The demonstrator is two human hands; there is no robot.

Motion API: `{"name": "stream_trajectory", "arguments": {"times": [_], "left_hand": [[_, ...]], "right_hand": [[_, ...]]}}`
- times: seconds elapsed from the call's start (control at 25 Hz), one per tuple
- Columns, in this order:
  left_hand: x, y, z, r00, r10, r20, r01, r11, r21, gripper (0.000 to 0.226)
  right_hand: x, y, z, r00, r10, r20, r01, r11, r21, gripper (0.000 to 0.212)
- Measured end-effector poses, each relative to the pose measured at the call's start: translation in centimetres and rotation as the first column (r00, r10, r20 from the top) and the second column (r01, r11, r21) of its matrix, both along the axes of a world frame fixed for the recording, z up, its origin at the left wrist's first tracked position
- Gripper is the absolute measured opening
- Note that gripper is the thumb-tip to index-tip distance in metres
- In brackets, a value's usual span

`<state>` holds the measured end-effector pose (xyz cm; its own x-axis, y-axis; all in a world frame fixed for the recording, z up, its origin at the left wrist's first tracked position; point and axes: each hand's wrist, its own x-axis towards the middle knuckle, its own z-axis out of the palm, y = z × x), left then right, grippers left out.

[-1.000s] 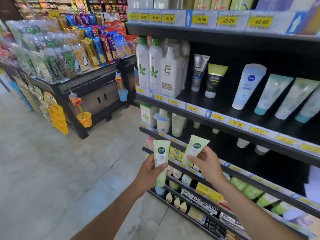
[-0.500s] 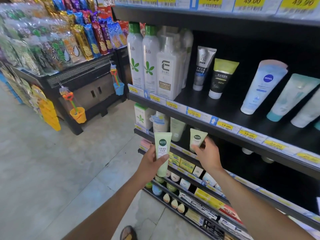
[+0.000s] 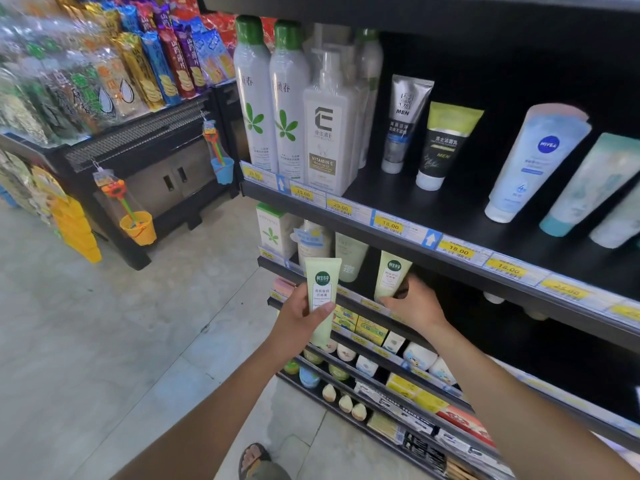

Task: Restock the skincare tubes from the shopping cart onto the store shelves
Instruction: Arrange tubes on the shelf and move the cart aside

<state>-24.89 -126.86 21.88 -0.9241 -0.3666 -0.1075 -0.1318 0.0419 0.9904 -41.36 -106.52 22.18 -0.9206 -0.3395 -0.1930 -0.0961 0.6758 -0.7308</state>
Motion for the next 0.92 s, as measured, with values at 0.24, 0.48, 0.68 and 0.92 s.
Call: {"name": "stream_trajectory", "arguments": {"times": [0.24, 0.48, 0.68, 0.92], "left_hand": [[-0.6, -0.1, -1.1, 1.000, -0.010, 0.002, 0.010, 1.000, -0.009, 0.033], [-0.8, -0.4, -1.5, 1.000, -0.003, -0.010, 0.002, 1.000, -0.025, 0.040], [-0.8, -0.6, -1.8, 1.000, 0.005, 0.011, -0.005, 1.000, -0.028, 0.039], [-0.6, 0.4, -1.6, 0.999, -0.020, 0.031, 0.020, 1.000, -0.012, 0.038]], "right_hand": [[-1.7, -0.6, -0.8, 1.000, -0.020, -0.024, 0.021, 1.000, 0.016, 0.052], [-3.5, -1.9, -1.5, 0.994, -0.081, -0.077, 0.082, 0.996, 0.019, 0.045], [-4.7, -2.2, -2.9, 0.994, -0.075, -0.075, 0.077, 0.997, 0.014, 0.052], [-2.8, -1.1, -1.4, 0.994, -0.051, -0.095, 0.050, 0.999, -0.015, 0.044]]}}
